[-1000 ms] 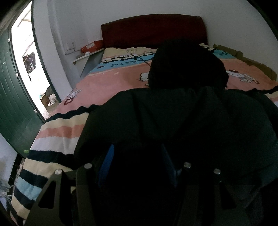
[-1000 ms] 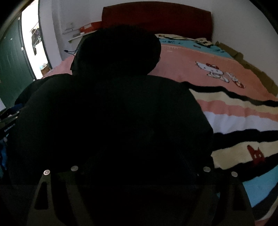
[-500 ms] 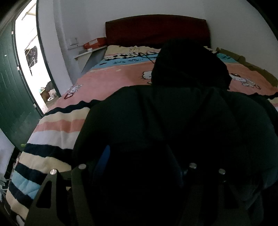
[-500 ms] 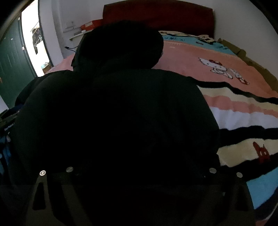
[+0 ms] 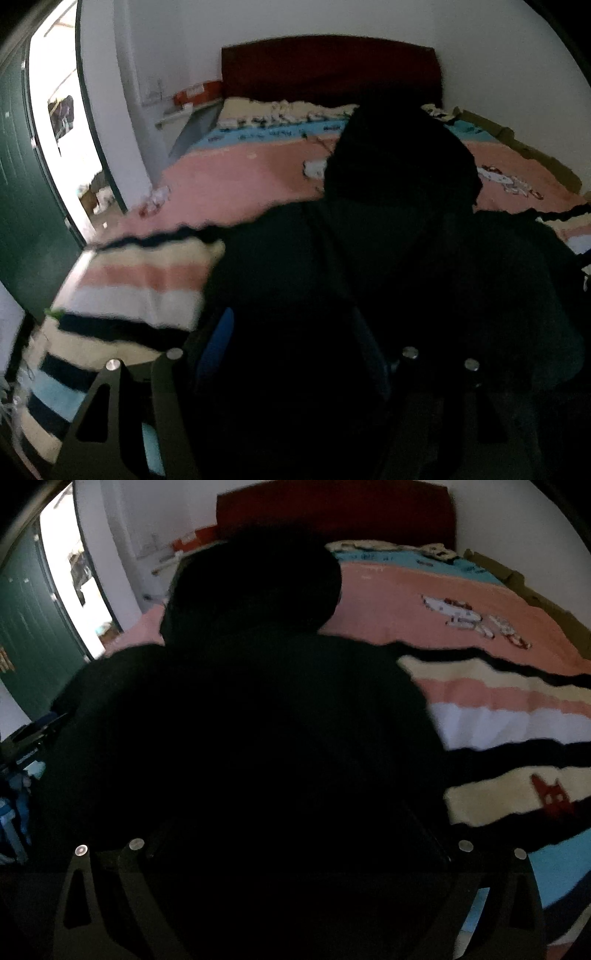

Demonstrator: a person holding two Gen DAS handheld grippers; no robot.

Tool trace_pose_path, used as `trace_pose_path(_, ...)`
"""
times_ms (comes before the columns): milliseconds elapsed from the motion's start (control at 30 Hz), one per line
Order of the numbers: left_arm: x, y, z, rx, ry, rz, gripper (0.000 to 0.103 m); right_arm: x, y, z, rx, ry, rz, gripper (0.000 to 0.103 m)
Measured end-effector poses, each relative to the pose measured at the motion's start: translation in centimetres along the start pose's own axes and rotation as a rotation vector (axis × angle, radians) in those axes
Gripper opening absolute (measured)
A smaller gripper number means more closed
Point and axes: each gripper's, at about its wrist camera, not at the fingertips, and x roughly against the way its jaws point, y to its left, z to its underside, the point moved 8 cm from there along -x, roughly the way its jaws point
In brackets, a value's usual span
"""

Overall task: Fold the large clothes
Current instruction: 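Grasp the jacket hem with both grippers and lift it toward the hood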

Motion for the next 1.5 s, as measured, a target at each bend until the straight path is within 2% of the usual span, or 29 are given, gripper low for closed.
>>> trace_pose_path(133, 0.3, 1.4, -4.0, -0.009, -0.019, 0.012, 0.065, 2.9, -1.6, -2.9, 0.042, -0.070, 0.037, 0.100)
trace_pose_path(233, -0.5, 1.3, -7.7, -0.039, -0.029, 0.023, 0.065, 4.2, -2.7, -7.0, 0.049, -0.127, 0.037, 0.100)
trace_pose_path(333, -2.4, 0.2, -11.6, -0.070, -0.023, 0.060, 0.065, 3.6, -3.1, -11.0, 0.060, -0.155, 0.037, 0.100)
trace_pose_path(567, -10.1, -4.3, -20.0, -0.061, 0.042, 0.168, 0.065, -2.4, -2.9, -21.5, 0.078, -0.167, 0.051, 0.099)
trace_pose_path(667, -13.6, -6.2, -22.6, -0.053, 0.057, 0.176, 0.065, -5.9, -3.1, -25.1, 0.054, -0.173, 0.067, 0.099)
trace_pose_path(867, -19.3, -9.3, -25.1, -0.055, 0.072, 0.151, 0.065, -12.5, -4.1, -29.2, -0.016, -0.187, 0.082, 0.099)
trace_pose_path(1000, -22.6, -10.6, -24.9, -0.057, 0.109, 0.123, 0.065, -16.2, -4.6, -30.1, -0.041, -0.176, 0.094, 0.099)
trace_pose_path(1133, -24.4, -11.6, -24.4, -0.059, 0.128, 0.125, 0.063, -19.3, -4.8, -29.9, -0.066, -0.141, 0.105, 0.099)
trace_pose_path(1167, -24.6, -11.7, -24.3, -0.061, 0.123, 0.127, 0.061, -19.7, -4.7, -29.7, -0.069, -0.132, 0.102, 0.096)
trace_pose_path(1200, -24.7, -11.8, -24.2, -0.063, 0.119, 0.129, 0.051, -20.2, -4.6, -29.7, -0.069, -0.126, 0.096, 0.093)
trace_pose_path(1233, -25.0, -11.9, -24.1, -0.061, 0.124, 0.132, 0.036, -20.8, -4.5, -29.6, -0.066, -0.117, 0.092, 0.084)
trace_pose_path(1267, -25.2, -11.8, -23.8, -0.053, 0.137, 0.137, 0.030, -21.2, -4.4, -29.6, -0.062, -0.112, 0.091, 0.069)
trace_pose_path(1300, -25.2, -11.9, -23.7, -0.047, 0.142, 0.147, 0.020, -21.6, -4.2, -29.4, -0.060, -0.101, 0.085, 0.059)
trace_pose_path(1333, -24.9, -12.0, -23.5, -0.052, 0.139, 0.157, 0.015, -21.9, -3.9, -29.3, -0.057, -0.088, 0.064, 0.034)
trace_pose_path(1367, -24.4, -12.0, -23.5, -0.064, 0.126, 0.151, 0.014, -21.9, -3.7, -29.1, -0.054, -0.084, 0.051, 0.022)
trace_pose_path(1433, -23.2, -11.7, -23.4, -0.065, 0.107, 0.155, 0.011, -21.0, -2.9, -29.0, -0.029, -0.104, 0.036, 0.014)
trace_pose_path(1500, -21.7, -11.3, -23.4, -0.044, 0.100, 0.169, 0.011, -19.7, -2.2, -29.0, -0.010, -0.125, 0.010, 0.011)
